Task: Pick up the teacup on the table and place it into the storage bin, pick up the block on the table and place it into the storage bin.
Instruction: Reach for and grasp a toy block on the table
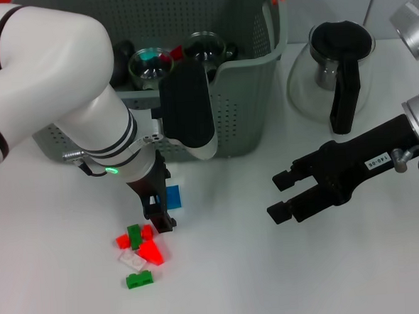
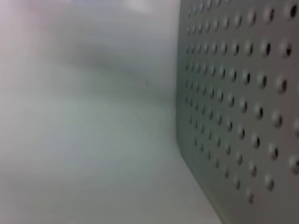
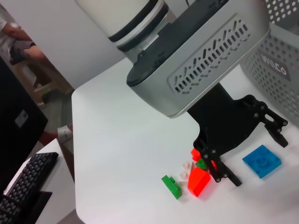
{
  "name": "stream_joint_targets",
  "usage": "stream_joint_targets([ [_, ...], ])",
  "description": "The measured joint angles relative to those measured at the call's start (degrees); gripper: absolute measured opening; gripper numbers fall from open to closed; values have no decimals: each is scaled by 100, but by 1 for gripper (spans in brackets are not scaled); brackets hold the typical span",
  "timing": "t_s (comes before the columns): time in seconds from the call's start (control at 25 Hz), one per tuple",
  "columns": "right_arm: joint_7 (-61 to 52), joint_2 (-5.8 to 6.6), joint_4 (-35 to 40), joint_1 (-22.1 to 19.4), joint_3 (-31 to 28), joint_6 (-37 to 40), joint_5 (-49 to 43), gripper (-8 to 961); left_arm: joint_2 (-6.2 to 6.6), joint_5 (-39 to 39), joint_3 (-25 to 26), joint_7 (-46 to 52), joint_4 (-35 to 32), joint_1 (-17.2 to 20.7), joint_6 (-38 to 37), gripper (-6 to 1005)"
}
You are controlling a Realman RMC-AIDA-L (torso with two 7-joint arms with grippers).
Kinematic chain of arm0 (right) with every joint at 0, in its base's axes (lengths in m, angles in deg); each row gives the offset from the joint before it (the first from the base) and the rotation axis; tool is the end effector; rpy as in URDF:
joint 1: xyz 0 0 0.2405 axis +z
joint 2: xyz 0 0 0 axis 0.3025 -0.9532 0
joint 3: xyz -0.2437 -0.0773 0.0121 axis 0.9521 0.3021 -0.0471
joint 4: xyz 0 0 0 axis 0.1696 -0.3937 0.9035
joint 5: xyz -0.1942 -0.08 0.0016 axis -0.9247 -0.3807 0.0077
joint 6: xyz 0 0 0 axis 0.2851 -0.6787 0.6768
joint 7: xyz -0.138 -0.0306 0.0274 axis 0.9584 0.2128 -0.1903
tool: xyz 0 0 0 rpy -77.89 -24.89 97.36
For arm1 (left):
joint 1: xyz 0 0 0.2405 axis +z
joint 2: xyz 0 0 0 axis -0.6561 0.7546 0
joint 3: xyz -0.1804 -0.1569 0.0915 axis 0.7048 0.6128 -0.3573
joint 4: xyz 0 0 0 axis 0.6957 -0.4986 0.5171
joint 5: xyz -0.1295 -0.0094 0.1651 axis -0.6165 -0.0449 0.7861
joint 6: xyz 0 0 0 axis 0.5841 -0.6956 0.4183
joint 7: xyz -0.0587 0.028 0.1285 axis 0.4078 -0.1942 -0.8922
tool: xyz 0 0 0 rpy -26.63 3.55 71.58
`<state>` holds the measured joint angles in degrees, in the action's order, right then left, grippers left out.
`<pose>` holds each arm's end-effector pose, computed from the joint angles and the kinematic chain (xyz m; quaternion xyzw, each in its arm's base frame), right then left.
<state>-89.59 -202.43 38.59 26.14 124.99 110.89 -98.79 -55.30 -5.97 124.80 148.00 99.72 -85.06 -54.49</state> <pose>0.1805 0.3552 -0.0091 0.9638 -0.2532 -0.0586 0.0601 -0.1787 0.3720 -0.0783 -0.9465 -0.0036 0.3007 0.1174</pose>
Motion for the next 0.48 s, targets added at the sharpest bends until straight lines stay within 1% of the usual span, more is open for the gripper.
stream_joint_targets([
  [0.4, 11, 0, -2, -8, -20, -7, -8, 825, 0, 9, -25, 39, -22, -40, -52, 900],
  [0.48, 12, 0, -2, -8, -20, -11, -8, 824, 0, 12, -25, 40, -36, -49, -55, 862],
])
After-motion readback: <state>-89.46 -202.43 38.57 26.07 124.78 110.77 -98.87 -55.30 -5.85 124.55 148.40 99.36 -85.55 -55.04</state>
